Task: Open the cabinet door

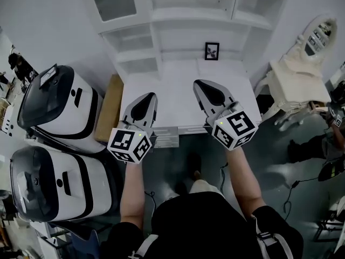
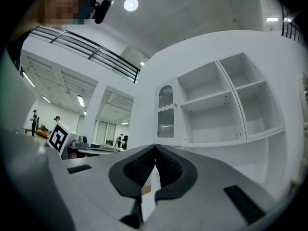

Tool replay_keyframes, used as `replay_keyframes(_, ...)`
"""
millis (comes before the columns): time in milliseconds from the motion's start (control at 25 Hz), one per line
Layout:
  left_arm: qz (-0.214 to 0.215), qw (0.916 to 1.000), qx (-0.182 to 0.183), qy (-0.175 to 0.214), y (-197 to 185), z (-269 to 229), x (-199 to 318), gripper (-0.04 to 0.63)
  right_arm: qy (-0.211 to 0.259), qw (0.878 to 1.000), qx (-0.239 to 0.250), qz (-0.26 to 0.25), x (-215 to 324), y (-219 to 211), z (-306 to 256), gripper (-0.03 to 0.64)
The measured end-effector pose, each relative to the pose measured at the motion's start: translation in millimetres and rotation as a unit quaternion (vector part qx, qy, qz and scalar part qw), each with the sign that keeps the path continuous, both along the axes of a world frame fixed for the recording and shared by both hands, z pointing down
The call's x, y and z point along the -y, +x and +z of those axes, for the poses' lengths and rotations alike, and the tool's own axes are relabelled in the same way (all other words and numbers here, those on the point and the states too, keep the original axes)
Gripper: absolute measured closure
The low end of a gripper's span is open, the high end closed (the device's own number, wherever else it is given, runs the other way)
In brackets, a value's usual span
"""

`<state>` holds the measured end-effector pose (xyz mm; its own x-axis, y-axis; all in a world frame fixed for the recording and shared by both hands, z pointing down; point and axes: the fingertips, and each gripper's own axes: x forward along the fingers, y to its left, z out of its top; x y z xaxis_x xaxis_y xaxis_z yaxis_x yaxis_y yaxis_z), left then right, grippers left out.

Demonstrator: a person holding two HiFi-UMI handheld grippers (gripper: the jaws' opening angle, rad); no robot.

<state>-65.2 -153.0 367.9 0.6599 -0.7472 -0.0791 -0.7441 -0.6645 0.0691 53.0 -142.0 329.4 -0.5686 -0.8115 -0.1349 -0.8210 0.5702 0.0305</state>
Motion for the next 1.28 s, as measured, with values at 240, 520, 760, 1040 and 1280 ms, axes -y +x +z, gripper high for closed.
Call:
replay_keyframes(240, -0.024, 0.9994, 0.008, 0.024, 11.5, -25.7, 57.6, 0.571, 0.022, 0.999, 0.009, -0.023, 59.8, 11.4, -21.2, 0.598)
replay_keyframes(520, -0.06, 0.9953, 0.021, 0.074, 34.6, -77.9, 118.4, 0.571, 0.067, 0.996, 0.016, -0.057, 127.8, 33.9, -71.2, 0.598)
replay_keyframes(760, -0.092, 0.9894, 0.031, 0.108, 52.9, -108.0, 157.5, 0.571, 0.095, 0.991, 0.014, -0.09, 166.6, 51.7, -97.2, 0.598)
replay_keyframes(1040, -0.141, 0.9795, 0.038, 0.138, 57.8, -131.4, 187.4, 0.569, 0.111, 0.985, 0.005, -0.131, 197.9, 53.7, -109.3, 0.598)
replay_keyframes(1280, -0.171, 0.9727, 0.043, 0.151, 45.3, -151.1, 198.2, 0.569, 0.116, 0.98, 0.006, -0.16, 208.6, 42.2, -121.0, 0.598)
